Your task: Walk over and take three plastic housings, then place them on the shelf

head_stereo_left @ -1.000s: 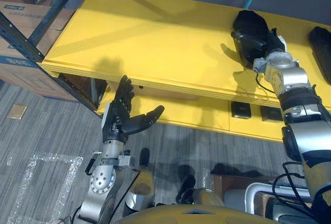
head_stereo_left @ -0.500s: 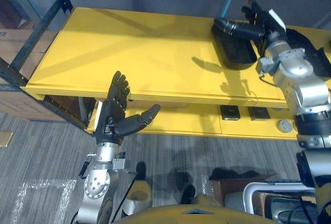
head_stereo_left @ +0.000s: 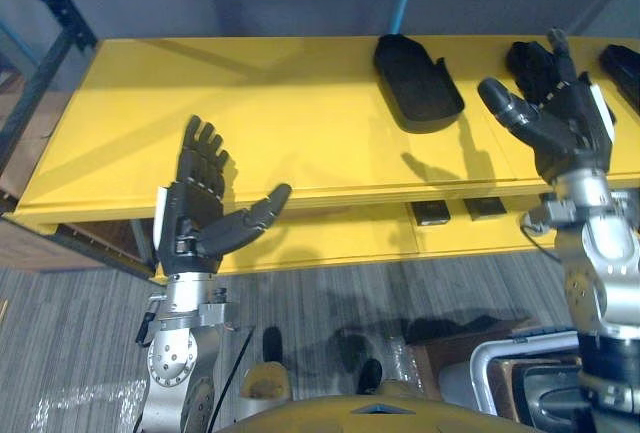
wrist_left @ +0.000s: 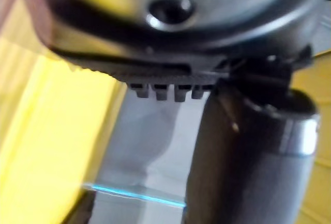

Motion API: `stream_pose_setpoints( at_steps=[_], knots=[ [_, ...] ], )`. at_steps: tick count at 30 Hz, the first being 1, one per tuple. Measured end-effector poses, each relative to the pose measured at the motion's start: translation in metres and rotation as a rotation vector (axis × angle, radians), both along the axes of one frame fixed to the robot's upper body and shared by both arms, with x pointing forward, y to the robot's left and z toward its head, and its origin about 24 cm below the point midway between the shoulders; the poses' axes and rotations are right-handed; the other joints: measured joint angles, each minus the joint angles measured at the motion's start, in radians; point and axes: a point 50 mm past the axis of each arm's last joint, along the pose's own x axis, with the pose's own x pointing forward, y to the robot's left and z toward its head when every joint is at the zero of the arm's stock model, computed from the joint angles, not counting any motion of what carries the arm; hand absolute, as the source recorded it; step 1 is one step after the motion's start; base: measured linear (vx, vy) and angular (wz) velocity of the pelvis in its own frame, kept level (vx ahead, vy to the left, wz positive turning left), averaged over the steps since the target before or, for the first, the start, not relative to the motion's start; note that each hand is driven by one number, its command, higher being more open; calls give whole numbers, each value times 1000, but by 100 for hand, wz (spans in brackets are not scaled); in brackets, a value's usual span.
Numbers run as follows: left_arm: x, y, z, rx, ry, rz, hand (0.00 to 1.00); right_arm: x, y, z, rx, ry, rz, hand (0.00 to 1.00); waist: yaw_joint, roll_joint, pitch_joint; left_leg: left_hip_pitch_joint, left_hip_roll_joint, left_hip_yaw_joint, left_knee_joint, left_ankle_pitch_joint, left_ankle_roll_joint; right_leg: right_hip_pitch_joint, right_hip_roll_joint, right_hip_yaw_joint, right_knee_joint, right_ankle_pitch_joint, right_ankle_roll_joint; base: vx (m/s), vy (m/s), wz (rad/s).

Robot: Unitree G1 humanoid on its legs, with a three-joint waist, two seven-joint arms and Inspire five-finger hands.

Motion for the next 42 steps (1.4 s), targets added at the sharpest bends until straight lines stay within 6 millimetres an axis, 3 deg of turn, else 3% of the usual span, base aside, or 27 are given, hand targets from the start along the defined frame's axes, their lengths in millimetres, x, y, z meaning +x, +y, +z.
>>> stream_pose_setpoints(
  at_steps=[2,6,12,15,17,19,21,23,26,29,32,34,35,36,38,40,42],
  knots=[
    [-2,1,7,-69,-54,-22,100,-30,0,-25,72,23,-72,100,-36,-3,-11,25,2,48,0,-18,-2,-4,0,50,0,1,2,67,7,-64],
    [-2,-2,8,-158,-86,-41,100,-69,-5,-62,184,125,-214,100,-103,-1,-26,83,7,185,11,-63,-7,-20,3,182,0,15,11,45,28,-97],
    [13,-25,14,-202,-123,-159,100,-105,-18,-75,341,99,-328,100,-218,14,-38,154,23,371,80,-149,-18,-32,14,364,-4,39,24,0,40,-95],
    [21,-31,22,-178,-160,-170,100,-122,-16,-80,378,102,-367,100,-259,30,-48,170,23,409,77,-166,-23,-44,20,397,-6,40,29,-36,5,-41],
    [24,-33,24,-186,-167,-167,100,-127,-15,-82,367,113,-355,100,-265,46,-58,169,22,432,77,-169,-24,-64,23,419,-5,38,33,-45,-7,-37],
    [25,-33,25,-198,-162,-141,100,-124,-9,-84,402,105,-303,100,-263,55,-64,163,16,424,100,-183,-28,-77,30,446,-4,45,27,-24,-10,-45],
    [24,-27,22,-191,-136,-70,100,-108,5,-85,417,86,-181,100,-209,78,-77,82,16,171,260,-302,-7,-102,66,523,-5,64,16,-5,-9,-98],
    [23,-20,19,-225,-123,-63,100,-89,17,-91,453,88,-61,100,-177,91,-79,55,16,31,341,-361,8,-107,94,577,-8,77,12,12,20,-90],
    [18,-13,14,-235,-108,-54,100,-75,31,-105,501,178,16,100,-160,103,-65,11,15,-63,443,-431,14,-140,117,599,38,74,10,-60,95,-42],
    [14,-9,15,-250,-140,-75,100,-80,37,-125,565,270,-20,100,-137,83,-9,8,-11,-118,499,-453,25,-175,125,608,144,56,15,-105,93,-19],
    [3,-3,16,-272,-144,-60,100,-94,45,-135,670,276,-22,100,-137,47,15,26,-32,-59,506,-461,41,-188,109,609,147,74,39,-149,101,-65],
    [-3,0,17,-267,-139,-40,100,-101,49,-138,694,269,11,100,-135,28,29,30,-26,-2,518,-460,58,-170,85,584,77,119,37,-247,64,-90],
    [-4,4,17,-259,-136,-20,100,-98,50,-135,682,251,48,100,-133,40,38,22,-3,46,509,-449,74,-194,58,496,92,85,-2,-231,31,-99],
    [-5,11,18,-246,-141,16,100,-89,53,-130,660,230,108,100,-118,50,39,18,29,95,500,-436,72,-249,51,411,208,61,-35,-226,27,-103],
    [-6,21,21,-230,-156,56,100,-75,59,-121,615,207,179,100,-115,61,41,9,68,113,484,-411,64,-280,38,347,360,27,-58,-141,-25,-62],
    [-6,27,23,-218,-167,81,100,-57,68,-111,594,179,242,100,-101,61,41,-1,117,117,471,-389,47,-271,-18,306,527,-45,-74,-116,-149,-33],
    [-6,29,21,-244,-157,75,100,-48,77,-111,592,193,237,100,-73,50,33,-26,157,107,467,-365,5,-224,-116,288,594,-60,-84,-84,-247,-20]
  ],
)
